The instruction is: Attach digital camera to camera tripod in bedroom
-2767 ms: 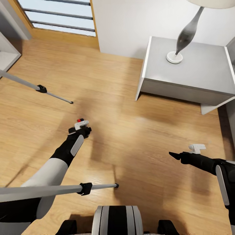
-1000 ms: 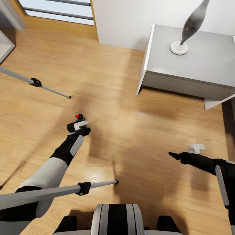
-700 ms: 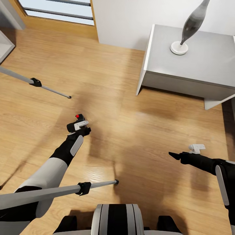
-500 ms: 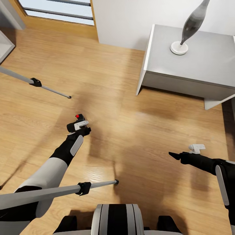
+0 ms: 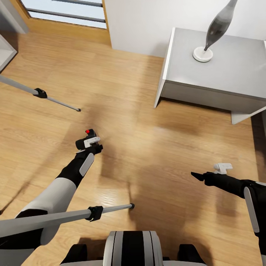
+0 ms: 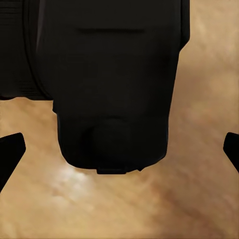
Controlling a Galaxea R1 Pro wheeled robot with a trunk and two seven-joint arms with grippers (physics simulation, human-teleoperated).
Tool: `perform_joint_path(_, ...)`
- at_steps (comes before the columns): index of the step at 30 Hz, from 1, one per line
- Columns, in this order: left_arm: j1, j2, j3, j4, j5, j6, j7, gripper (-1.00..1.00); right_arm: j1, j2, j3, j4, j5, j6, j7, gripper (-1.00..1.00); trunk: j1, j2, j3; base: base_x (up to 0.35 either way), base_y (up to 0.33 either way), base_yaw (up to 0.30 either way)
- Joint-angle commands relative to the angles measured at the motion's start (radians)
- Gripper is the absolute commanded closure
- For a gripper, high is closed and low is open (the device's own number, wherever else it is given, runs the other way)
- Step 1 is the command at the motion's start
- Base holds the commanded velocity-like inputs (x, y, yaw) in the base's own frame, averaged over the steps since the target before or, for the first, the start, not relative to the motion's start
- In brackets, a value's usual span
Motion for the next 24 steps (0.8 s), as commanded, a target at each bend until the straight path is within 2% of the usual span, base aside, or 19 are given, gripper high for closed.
perform_joint_path(1, 0.000, 0.001, -0.005, -0.002, 0.010, 0.003, 0.009, -1.00, -0.001, 0.000, -0.001, -0.001, 0.002, 0.006, 0.005, -1.00, 0.000, 0.000, -0.001, 0.000, 0.000, 0.000)
perform_joint_path(13, -0.005, 0.006, -0.004, 0.007, 0.010, 0.003, 0.009, -1.00, -0.001, 0.000, -0.001, -0.001, 0.002, 0.006, 0.005, -1.00, 0.000, 0.000, -0.001, 0.000, 0.000, 0.000)
perform_joint_path(24, -0.029, 0.011, -0.004, 0.068, 0.010, -0.013, 0.009, -1.00, -0.001, 0.000, -0.001, -0.001, 0.002, 0.006, 0.005, -1.00, 0.000, 0.000, -0.001, 0.000, 0.000, 0.000)
